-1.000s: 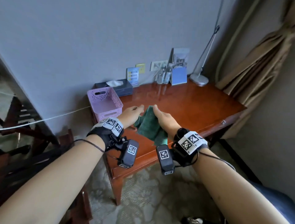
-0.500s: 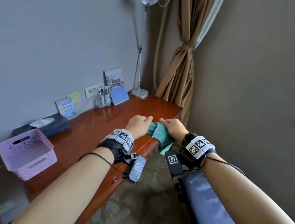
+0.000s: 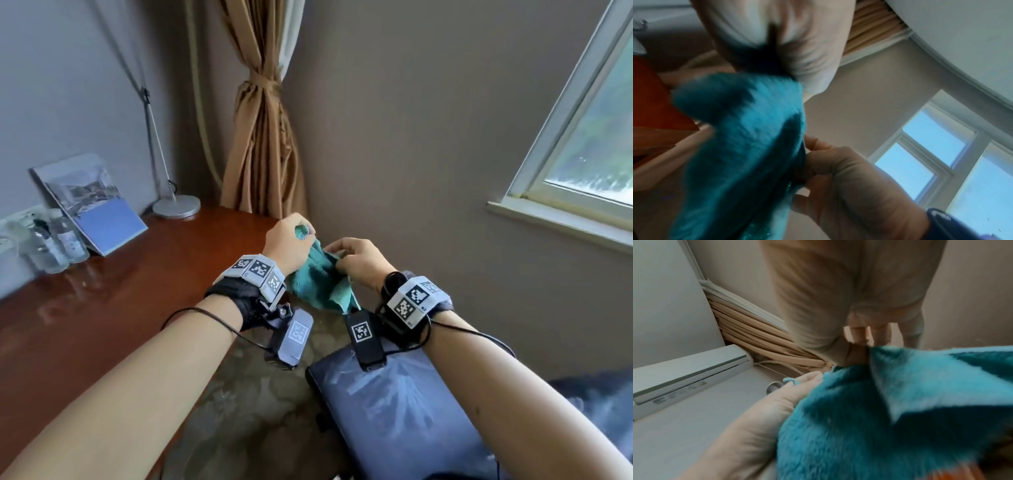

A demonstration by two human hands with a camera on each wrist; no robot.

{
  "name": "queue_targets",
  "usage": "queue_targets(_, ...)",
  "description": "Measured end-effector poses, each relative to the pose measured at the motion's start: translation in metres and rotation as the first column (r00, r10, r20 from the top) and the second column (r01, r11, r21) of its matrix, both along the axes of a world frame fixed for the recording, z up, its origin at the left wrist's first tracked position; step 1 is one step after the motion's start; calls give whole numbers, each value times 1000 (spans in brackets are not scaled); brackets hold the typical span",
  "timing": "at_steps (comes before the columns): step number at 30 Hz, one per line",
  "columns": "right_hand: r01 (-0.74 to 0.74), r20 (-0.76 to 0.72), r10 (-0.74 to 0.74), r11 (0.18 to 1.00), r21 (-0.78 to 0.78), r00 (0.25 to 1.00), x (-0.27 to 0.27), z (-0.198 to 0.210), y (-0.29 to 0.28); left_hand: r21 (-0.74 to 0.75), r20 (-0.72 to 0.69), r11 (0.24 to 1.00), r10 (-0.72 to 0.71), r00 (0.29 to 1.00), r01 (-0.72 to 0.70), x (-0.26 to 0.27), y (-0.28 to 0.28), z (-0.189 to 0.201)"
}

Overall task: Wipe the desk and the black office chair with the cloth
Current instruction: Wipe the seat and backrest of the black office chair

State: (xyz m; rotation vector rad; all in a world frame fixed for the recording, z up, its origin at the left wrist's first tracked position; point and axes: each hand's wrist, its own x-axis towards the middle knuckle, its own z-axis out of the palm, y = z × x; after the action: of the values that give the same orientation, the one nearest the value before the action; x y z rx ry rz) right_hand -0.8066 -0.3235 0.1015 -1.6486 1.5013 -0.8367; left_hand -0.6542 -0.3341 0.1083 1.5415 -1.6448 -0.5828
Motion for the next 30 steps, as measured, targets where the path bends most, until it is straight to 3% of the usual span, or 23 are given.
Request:
queue_targets(7,290,11,-290,957,18,957,-69,-24,-17,120,47,983,-147,988,140,-67,-45,-10)
queue_targets(11,437,47,-437,899,17,898,-97,-31,-16,221,78,927,-327,942,303,-103,-63,-9)
queue_targets(15,637,83,-638,770,34,766,-118,-32,-2,306,59,771,-601,797,559,-133,-67,-3)
queue_targets(18,738,107,-740,672,68,664,-127,-30,20,351,144,655,-744,653,669,-154,-70,-5)
queue_targets(22,818,68,-849,525,235,525,-136,-48,80,343,215,566,-824,524,750,-185,-38,-16)
queue_targets(27,883,73,-975,222,414,211,-144,-56,166,364,182,393,-919,349,844,-223,26,-35)
queue_targets(30,880,43,-993,117,460,109,-143,-60,204,391,160,284,-958,239,876,-243,63,-51)
